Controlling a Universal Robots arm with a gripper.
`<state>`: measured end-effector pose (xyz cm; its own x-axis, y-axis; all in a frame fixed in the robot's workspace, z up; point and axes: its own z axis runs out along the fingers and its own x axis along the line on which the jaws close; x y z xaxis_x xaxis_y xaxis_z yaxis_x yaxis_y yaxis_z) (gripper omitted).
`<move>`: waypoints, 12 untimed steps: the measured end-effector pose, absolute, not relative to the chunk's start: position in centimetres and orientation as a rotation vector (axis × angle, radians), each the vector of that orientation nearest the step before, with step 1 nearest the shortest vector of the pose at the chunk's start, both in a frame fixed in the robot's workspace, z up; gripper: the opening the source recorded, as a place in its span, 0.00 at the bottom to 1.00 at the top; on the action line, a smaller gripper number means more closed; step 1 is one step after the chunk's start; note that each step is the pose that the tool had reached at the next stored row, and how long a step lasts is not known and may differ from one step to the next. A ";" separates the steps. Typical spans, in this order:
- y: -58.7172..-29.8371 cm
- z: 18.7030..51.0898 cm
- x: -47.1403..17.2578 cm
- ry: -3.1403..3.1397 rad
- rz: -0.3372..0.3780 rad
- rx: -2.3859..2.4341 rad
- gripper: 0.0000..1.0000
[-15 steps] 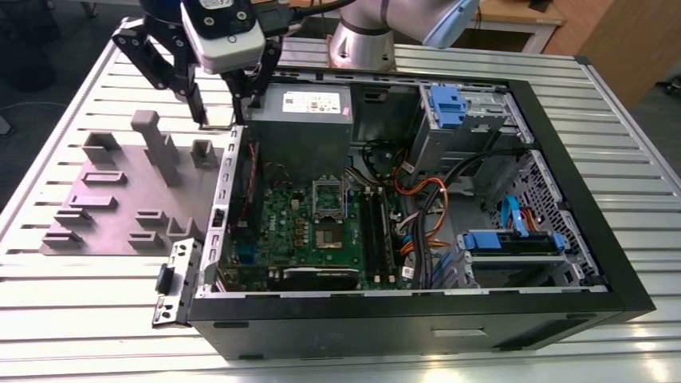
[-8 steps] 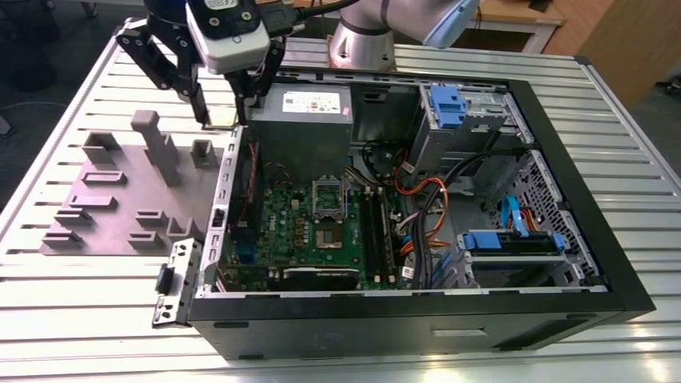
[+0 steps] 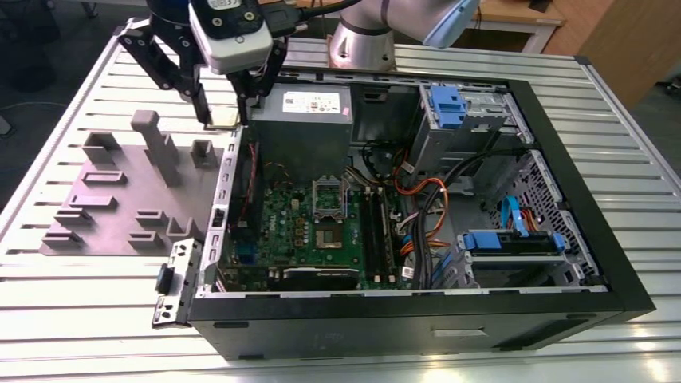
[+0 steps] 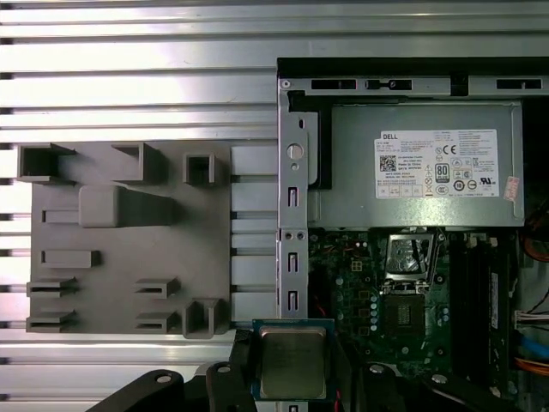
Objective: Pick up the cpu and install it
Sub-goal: 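Pick up the cpu and move it towards the insertion slot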
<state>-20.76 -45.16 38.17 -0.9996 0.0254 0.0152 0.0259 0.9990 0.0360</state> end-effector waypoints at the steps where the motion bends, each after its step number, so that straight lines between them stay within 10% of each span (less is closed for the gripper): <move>1: -45.2 38.2 -20.7 -3.126 -0.057 -0.040 0.47; 12: -45.2 38.2 -20.5 -3.126 -0.056 -0.040 0.47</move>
<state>-20.50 -45.16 38.17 -0.9996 0.0255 0.0152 0.0260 0.9990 0.0359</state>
